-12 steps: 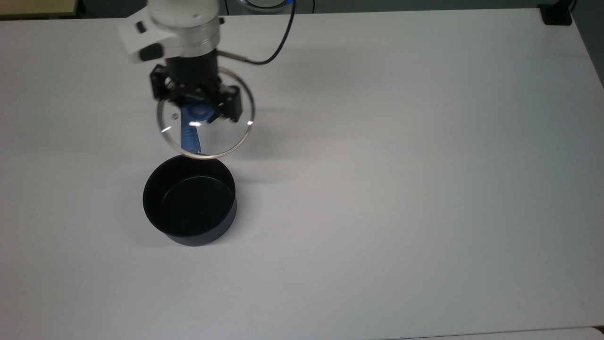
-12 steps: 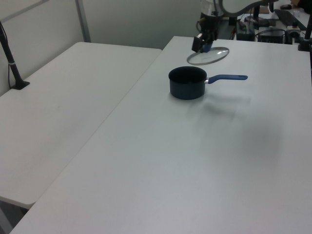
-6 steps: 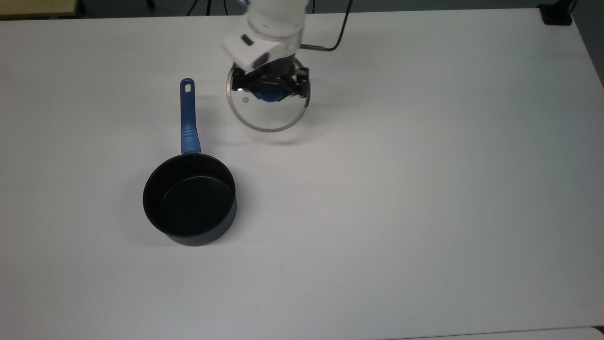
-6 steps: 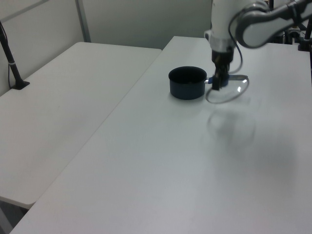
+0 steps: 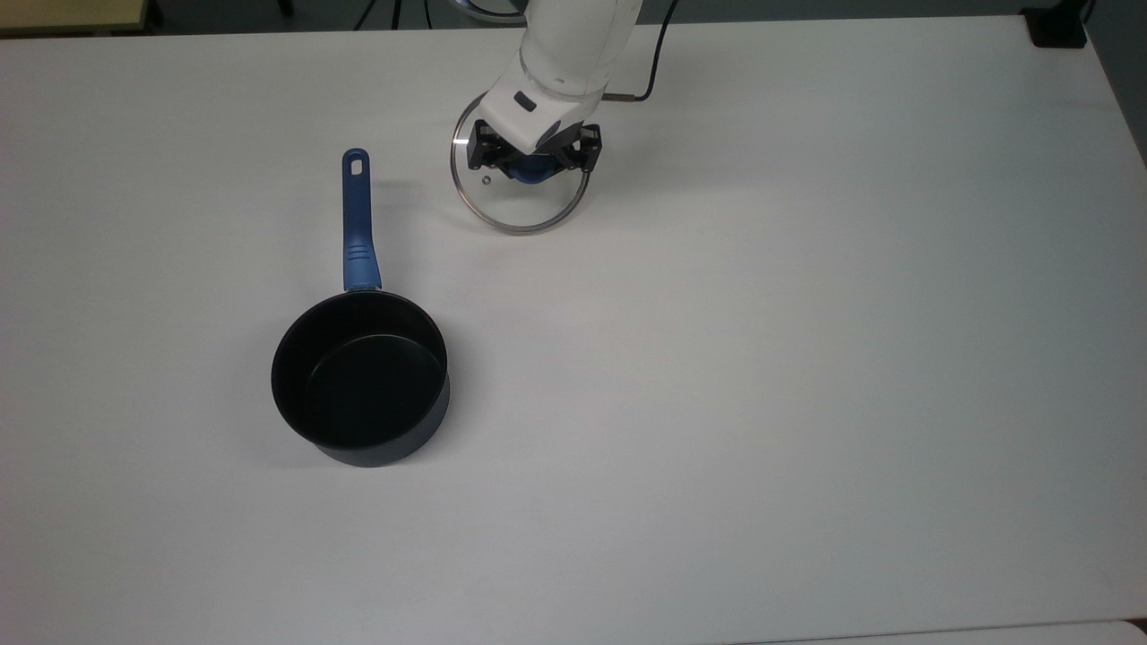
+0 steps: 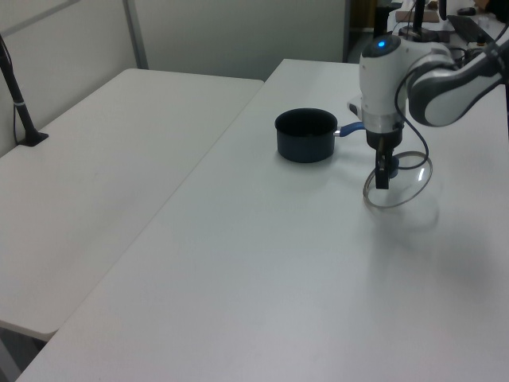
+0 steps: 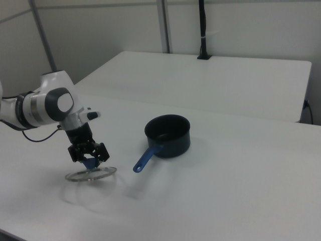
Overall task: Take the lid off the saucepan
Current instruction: 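Carry the lid beside the saucepan and lower it to the table, then open the gripper to release the lid knob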
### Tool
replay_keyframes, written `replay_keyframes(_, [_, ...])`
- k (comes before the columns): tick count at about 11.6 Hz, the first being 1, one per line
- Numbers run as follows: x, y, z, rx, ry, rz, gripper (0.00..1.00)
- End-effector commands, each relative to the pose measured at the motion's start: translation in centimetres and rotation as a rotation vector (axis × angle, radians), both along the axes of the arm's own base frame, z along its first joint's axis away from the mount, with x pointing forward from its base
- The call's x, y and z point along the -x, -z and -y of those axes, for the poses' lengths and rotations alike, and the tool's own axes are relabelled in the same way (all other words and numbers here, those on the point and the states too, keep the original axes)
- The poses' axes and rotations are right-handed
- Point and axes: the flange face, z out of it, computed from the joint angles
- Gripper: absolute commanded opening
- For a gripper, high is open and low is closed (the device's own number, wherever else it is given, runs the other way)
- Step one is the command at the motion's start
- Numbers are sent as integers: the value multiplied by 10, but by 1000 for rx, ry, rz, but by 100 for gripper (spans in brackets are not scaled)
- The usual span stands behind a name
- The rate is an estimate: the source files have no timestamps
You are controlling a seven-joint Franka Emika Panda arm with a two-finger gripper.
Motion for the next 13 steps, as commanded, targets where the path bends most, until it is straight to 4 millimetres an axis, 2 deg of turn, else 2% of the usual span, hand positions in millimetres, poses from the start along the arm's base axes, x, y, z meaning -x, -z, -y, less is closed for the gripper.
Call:
replay_keyframes(1, [-3,9,24,14,-2,41,34])
replay_keyframes(2, [-5,17,32,19,4,30,34])
replay_keyframes(4, [-6,31,46,31,16,6,43])
replay_keyframes(5, [-7,39,50,31,24,-8,59])
replay_keyframes(7, [-7,39,53,32,31,-12,70])
replay_keyframes(8, [-7,38,53,34,37,-12,87])
replay_keyframes(9, [-8,33,54,35,71,2,99])
replay_keyframes(10, [-15,18,53,34,116,43,100])
replay_keyframes(11, [-24,-11,53,52,165,53,100])
replay_keyframes(13, [-44,-89,50,28,240,71,100])
